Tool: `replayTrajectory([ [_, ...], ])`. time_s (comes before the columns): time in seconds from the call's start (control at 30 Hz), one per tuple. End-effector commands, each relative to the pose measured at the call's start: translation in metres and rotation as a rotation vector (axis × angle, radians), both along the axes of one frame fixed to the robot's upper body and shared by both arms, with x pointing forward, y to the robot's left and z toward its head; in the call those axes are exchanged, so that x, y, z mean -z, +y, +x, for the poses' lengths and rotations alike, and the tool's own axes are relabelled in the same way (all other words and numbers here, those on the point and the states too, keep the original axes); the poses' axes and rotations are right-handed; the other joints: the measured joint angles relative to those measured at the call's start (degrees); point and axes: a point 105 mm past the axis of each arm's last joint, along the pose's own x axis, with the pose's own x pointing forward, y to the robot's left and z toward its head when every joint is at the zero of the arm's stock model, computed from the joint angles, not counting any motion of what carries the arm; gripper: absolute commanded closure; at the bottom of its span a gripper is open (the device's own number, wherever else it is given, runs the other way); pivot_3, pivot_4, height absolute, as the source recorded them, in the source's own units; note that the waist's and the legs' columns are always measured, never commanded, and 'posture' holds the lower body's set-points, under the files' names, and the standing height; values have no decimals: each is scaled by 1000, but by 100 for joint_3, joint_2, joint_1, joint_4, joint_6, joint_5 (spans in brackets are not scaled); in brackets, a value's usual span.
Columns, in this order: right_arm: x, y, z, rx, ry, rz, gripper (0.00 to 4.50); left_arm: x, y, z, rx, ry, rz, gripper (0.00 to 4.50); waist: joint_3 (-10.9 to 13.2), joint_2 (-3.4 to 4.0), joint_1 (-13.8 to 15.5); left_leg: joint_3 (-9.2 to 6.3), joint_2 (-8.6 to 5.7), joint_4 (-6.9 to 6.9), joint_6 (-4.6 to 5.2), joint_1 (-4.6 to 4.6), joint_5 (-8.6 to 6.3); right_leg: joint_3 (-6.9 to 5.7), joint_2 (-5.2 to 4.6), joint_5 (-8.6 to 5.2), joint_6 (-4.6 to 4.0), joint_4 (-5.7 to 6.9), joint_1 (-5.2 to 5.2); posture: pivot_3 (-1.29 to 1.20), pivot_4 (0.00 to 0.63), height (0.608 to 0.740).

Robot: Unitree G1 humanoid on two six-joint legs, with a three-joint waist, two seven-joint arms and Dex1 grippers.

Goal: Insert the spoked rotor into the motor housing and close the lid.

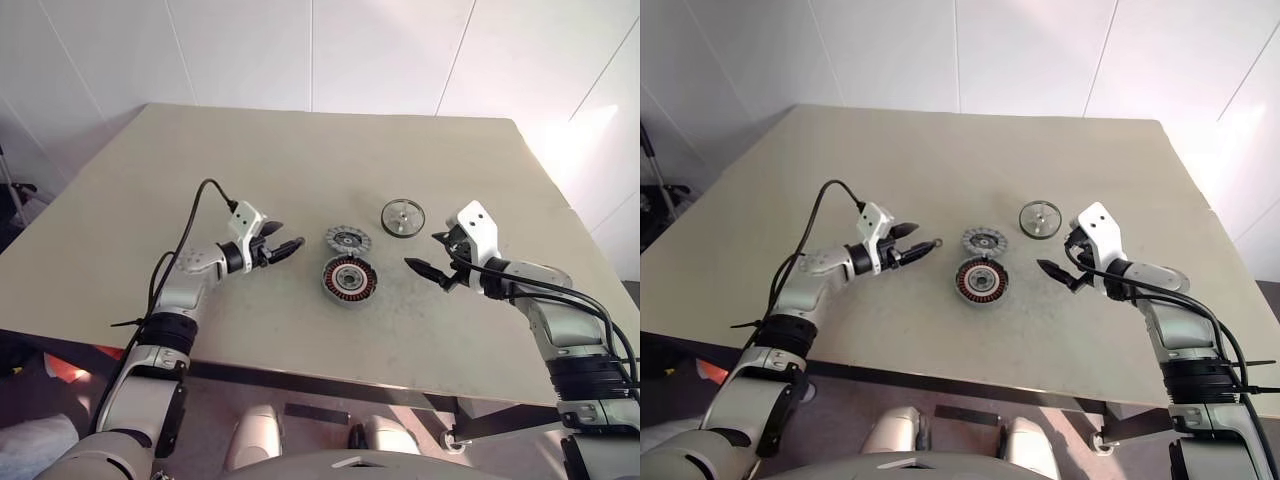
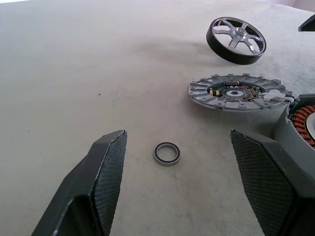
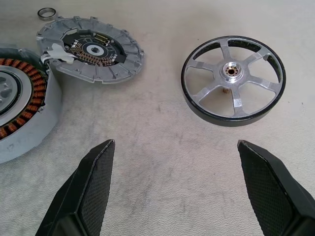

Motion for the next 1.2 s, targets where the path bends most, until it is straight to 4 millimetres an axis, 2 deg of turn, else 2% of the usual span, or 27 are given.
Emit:
replayTrajectory([
  [0.03,-16,0,7,1,-65,-10,28,-12,-2,2,6,-54,-1,950,0,0,0,0,0,0,0,0,0,0,0,0,0,0,0,0,0,740],
  [0.6,-14,0,7,14,-68,-10,28,-9,-4,6,-6,-48,1,950,0,0,0,0,0,0,0,0,0,0,0,0,0,1,0,0,0,740],
  [0.87,-16,0,10,16,-72,-15,28,14,-17,20,-58,-24,109,950,0,0,2,-2,-1,4,1,0,0,0,0,0,0,1,2,0,0,740],
  [1.2,-16,1,8,31,-80,-3,28,29,-33,25,-32,5,176,950,-1,0,36,-6,-2,9,4,0,0,-4,-3,1,2,1,8,0,0,740],
])
